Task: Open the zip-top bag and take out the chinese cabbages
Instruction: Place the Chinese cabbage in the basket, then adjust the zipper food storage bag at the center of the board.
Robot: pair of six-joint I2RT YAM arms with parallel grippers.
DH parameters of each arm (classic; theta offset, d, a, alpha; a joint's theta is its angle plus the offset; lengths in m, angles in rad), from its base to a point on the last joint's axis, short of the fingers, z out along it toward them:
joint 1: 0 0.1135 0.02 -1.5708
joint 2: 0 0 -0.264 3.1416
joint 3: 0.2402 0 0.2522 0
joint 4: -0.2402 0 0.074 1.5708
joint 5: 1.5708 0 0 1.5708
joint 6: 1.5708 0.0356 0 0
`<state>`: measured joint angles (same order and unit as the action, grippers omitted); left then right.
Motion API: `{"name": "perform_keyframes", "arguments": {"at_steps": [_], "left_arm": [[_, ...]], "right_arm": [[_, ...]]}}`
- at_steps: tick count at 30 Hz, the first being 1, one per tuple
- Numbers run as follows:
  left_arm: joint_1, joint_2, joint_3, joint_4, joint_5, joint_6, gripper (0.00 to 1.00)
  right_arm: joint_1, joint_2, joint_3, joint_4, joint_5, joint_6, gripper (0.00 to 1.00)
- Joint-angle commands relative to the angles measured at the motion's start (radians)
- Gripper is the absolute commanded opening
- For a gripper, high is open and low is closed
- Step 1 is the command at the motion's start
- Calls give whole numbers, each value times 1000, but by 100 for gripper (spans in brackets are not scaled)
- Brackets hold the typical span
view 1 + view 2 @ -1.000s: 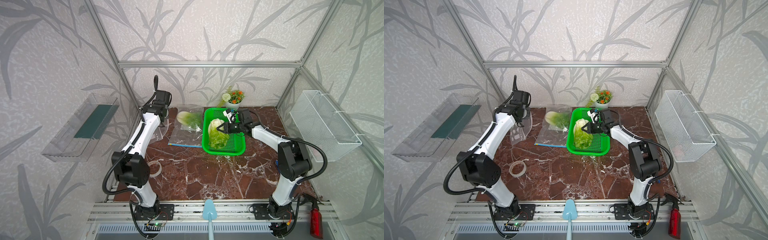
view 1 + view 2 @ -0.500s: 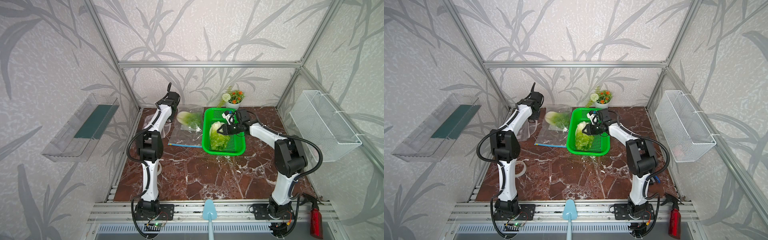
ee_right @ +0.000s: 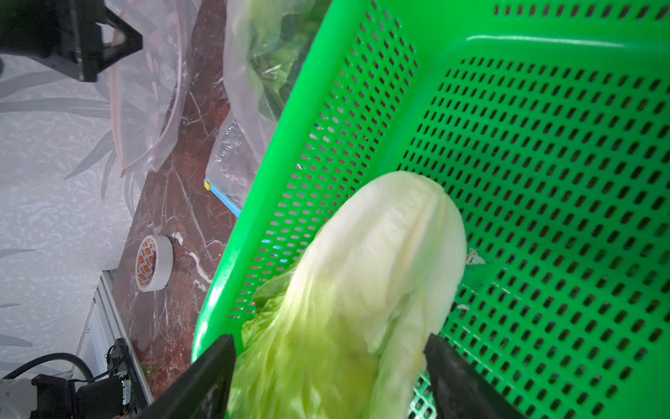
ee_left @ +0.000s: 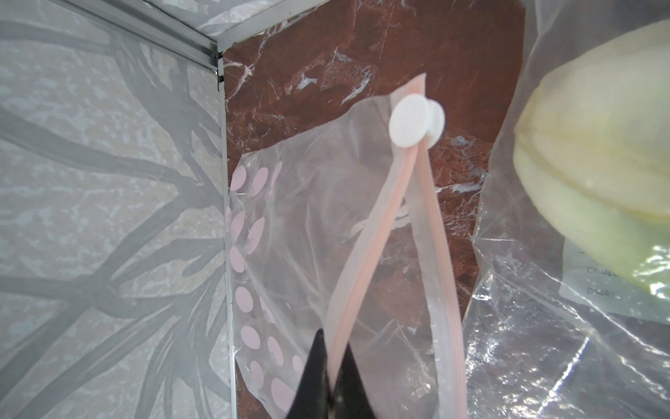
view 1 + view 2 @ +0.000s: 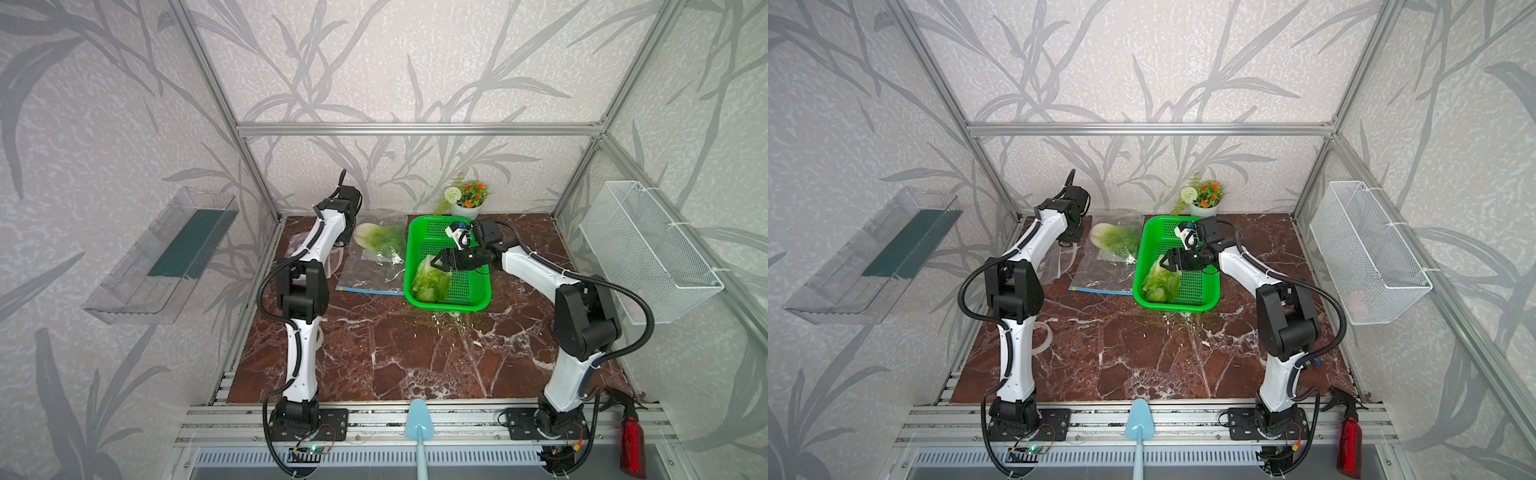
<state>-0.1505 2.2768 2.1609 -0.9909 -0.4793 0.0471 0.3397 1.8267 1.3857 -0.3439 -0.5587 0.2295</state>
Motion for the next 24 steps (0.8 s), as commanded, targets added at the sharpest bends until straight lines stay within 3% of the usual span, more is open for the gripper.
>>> {"name": "perform_keyframes", "arguments": {"at_steps": [1, 5, 11, 16, 20, 24], "left_arm": [[-1, 40, 38, -29, -27, 40, 10], [1, 64, 70, -44, 1, 46, 23], [1, 93, 109, -56, -9, 46, 27], [-1, 68, 159, -88, 71, 13, 31], [9, 1, 189, -172, 299, -57, 31], [78, -165, -66, -119, 657, -180, 31]], "right_arm": [[3, -139, -17, -25, 9, -17, 84], [2, -262, -51, -34, 24, -19, 87], [3, -418, -100, -30, 23, 2, 91], [5, -517, -135, -33, 16, 26, 92], [13, -590, -175, -16, 4, 58, 92], [38, -653, -214, 15, 6, 81, 93]]}}
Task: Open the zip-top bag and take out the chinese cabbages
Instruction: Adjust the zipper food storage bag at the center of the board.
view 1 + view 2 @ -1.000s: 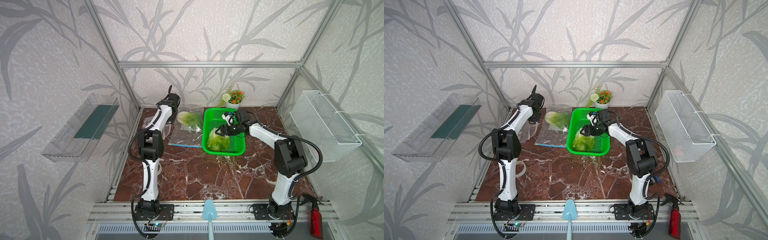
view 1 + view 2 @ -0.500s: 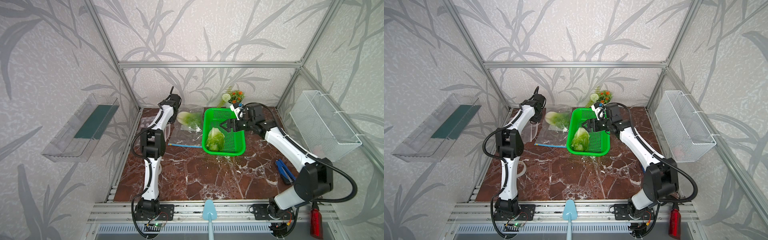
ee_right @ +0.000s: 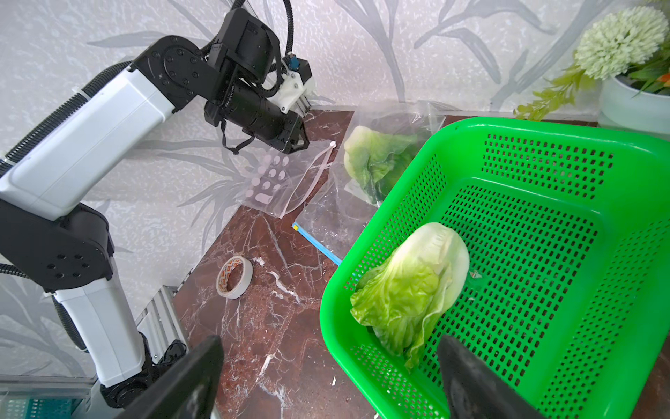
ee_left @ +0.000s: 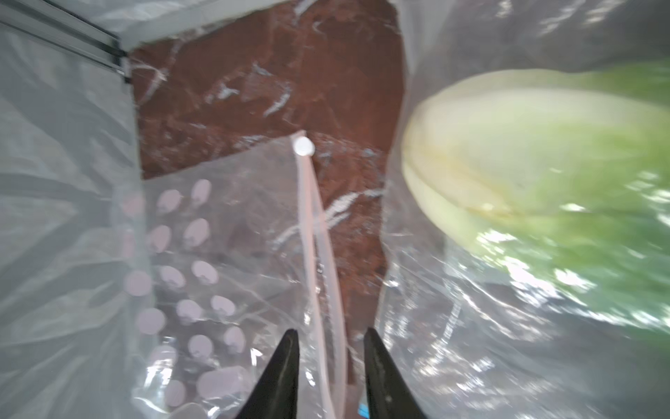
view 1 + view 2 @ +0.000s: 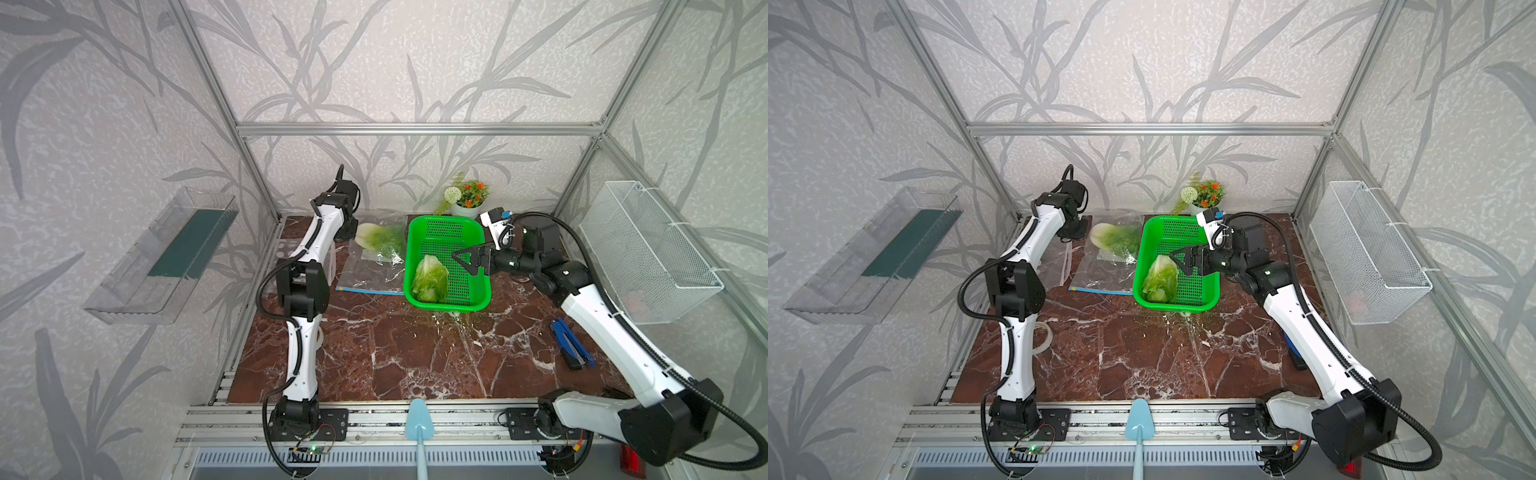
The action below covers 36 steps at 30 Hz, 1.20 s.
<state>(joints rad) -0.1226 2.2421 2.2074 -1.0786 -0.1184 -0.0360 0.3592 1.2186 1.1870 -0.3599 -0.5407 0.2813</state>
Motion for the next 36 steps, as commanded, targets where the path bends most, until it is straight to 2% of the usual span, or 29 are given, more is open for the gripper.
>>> {"name": "perform_keyframes", "arguments": {"at_steps": [1, 3, 4, 8, 14, 21, 24, 36], "left_arm": [[77, -194, -212, 21, 398, -135, 31], [125, -301, -411, 128, 542, -199, 31], [146, -351, -504, 176, 580, -230, 32], [182, -442, -704, 249, 624, -273, 35], [197, -369, -753, 299, 689, -293, 36], [245, -359, -766, 325, 650, -279, 46], [254, -336, -754, 320, 673, -266, 50], [254, -250, -739, 309, 691, -240, 54]], "right_arm": [[26, -59, -25, 43, -15, 36, 94], [40, -72, -31, 55, -22, 43, 94], [48, -76, -30, 57, -25, 43, 94], [68, -82, -29, 82, -52, 50, 94], [80, -103, -51, 114, -67, 64, 95], [80, -126, -68, 89, -65, 67, 97], [79, -135, -82, 99, -62, 74, 97], [80, -151, -101, 122, -68, 81, 97]]}}
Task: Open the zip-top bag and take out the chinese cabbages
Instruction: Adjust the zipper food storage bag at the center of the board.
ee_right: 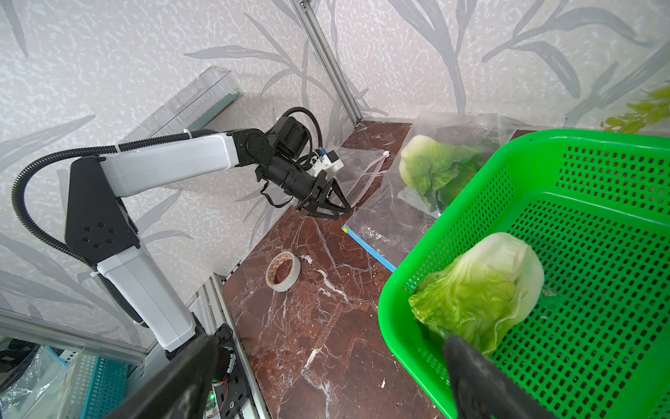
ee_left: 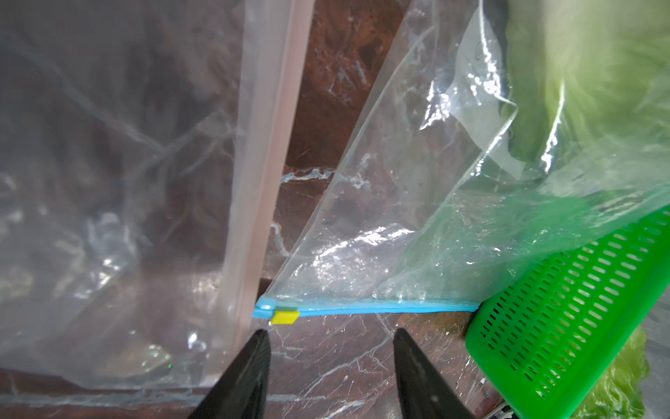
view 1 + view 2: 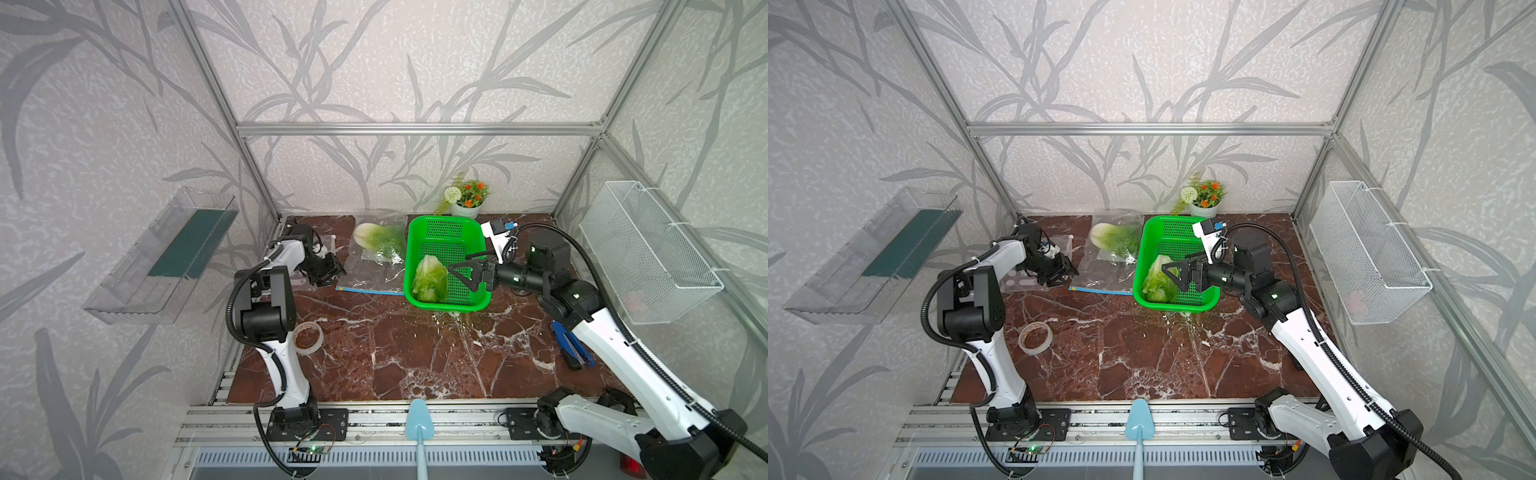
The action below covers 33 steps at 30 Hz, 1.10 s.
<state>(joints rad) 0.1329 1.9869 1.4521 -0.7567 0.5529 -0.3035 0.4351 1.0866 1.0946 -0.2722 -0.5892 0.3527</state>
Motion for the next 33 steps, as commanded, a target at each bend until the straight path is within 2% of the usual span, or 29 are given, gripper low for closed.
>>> {"name": "perform_keyframes", "arguments": {"at_steps": [1, 4, 11, 18, 23, 33], "left_arm": [[-2, 8, 13, -9, 26, 27, 54], [-3, 24, 7, -8, 10, 32, 55], [-2, 48, 22, -28, -103, 56, 55], [-9, 93, 0, 51, 21, 28, 55], [-13, 128, 0, 66, 11, 18, 54], [-46, 86, -102, 191, 126, -55, 44]], "right_arm": [[5, -21, -12, 37, -20, 12, 98], [4, -24, -17, 48, -23, 16, 97], [5, -34, -21, 50, -30, 15, 97], [5, -47, -36, 64, -25, 25, 97], [5, -57, -40, 63, -21, 25, 98], [5, -62, -44, 71, -19, 29, 97]]}}
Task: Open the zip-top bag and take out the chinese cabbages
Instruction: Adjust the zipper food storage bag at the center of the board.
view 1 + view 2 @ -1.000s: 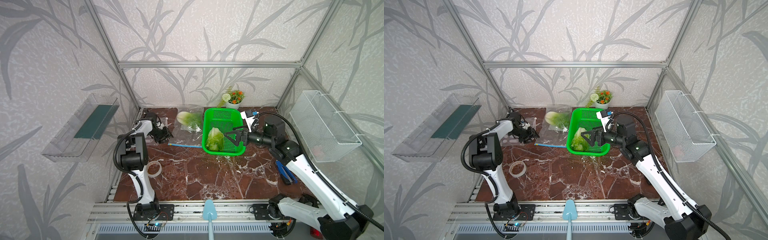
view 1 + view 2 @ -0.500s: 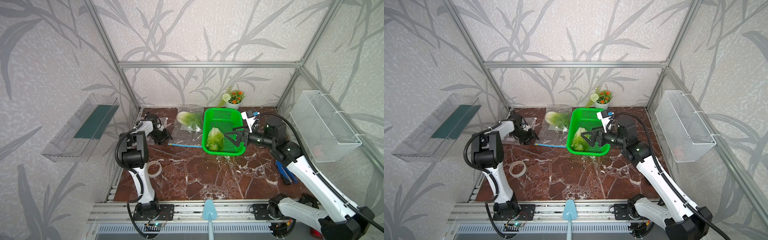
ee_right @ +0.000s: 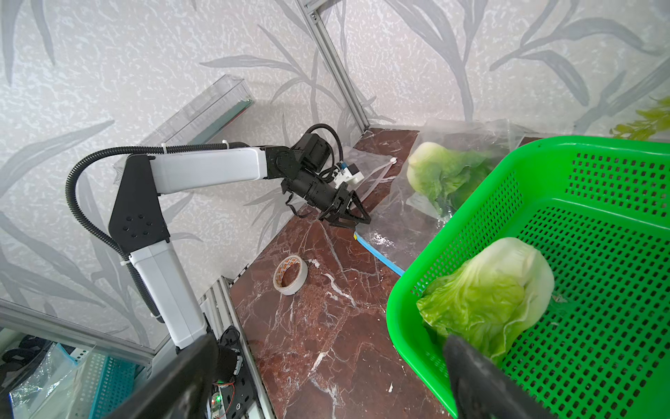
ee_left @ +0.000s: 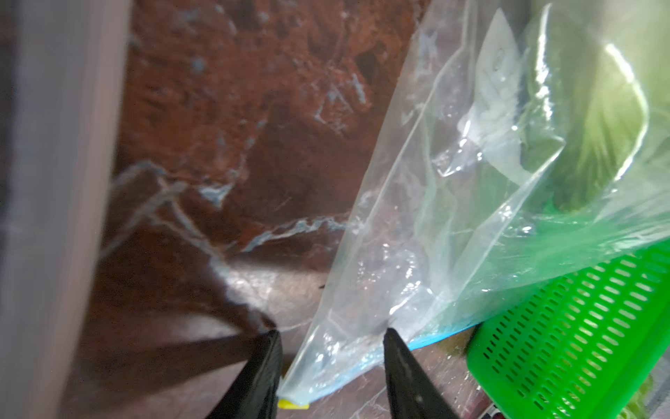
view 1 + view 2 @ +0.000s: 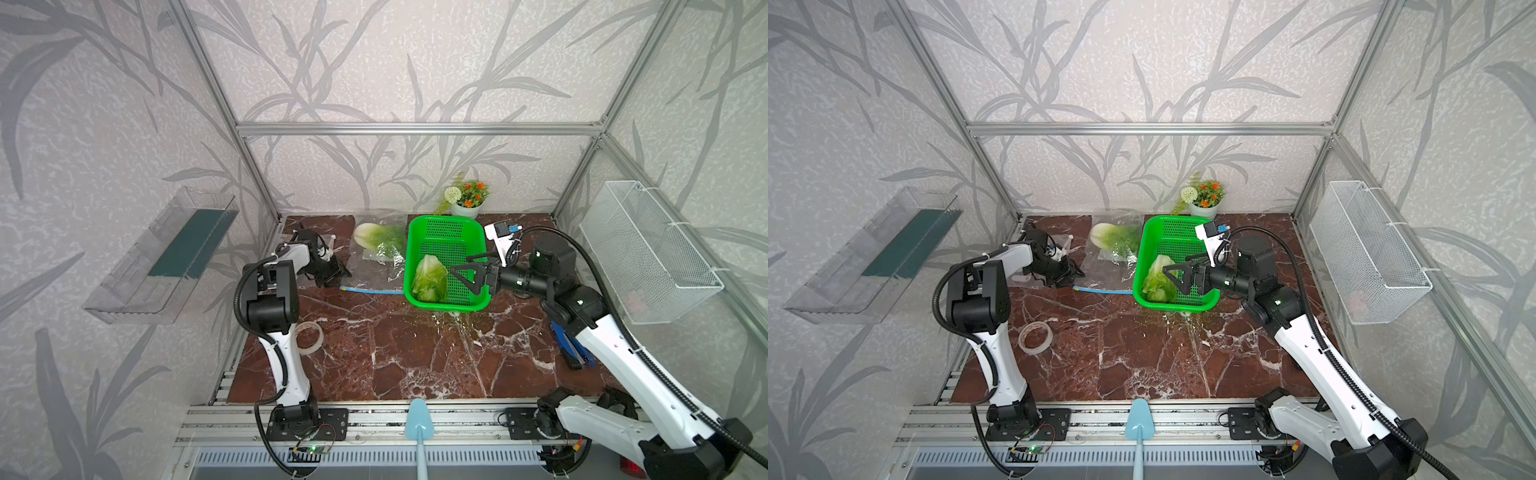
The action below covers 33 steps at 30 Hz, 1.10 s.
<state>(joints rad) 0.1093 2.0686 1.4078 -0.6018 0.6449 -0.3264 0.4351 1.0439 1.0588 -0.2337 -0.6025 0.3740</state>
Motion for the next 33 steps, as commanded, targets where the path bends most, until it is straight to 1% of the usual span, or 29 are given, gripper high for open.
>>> {"name": "perform_keyframes", "arguments": {"at_steps": [1, 4, 6, 7, 8, 9, 14, 17, 22, 25, 28, 31, 33], "left_arm": [[-25, -2, -69, 53, 49, -44, 43], [-30, -13, -103, 113, 91, -87, 38], [-35, -24, -122, 134, 100, -104, 32], [-38, -31, -125, 136, 98, -105, 27], [-39, -41, -131, 136, 100, -107, 20], [-40, -55, -131, 135, 102, -110, 15], [-42, -148, -143, 117, 98, -105, 9], [-44, -191, -154, 112, 98, -106, 0], [-67, -251, -186, 127, 128, -147, 0], [-99, -302, -199, 128, 131, -207, 0], [-148, -365, -187, 94, 102, -273, 0], [-196, -436, -173, 51, 18, -370, 0], [-210, -482, -173, 35, -16, -440, 0]], "right_arm": [[5, -19, -8, 33, -6, 9, 98], [5, -19, -8, 34, -8, 8, 97], [4, -18, -8, 36, -9, 8, 98], [5, -17, -8, 37, -11, 8, 98], [5, -16, -8, 38, -12, 8, 97], [5, -15, -8, 39, -13, 8, 98], [4, -6, -11, 52, -23, 14, 97], [5, -5, -19, 63, -23, 19, 97], [18, 2, -25, 62, -14, 25, 97], [96, 13, -1, -8, 83, -39, 97], [257, 56, 67, -137, 290, -157, 95], [415, 122, 118, -208, 487, -252, 86], [498, 166, 113, -187, 592, -310, 80]]}}
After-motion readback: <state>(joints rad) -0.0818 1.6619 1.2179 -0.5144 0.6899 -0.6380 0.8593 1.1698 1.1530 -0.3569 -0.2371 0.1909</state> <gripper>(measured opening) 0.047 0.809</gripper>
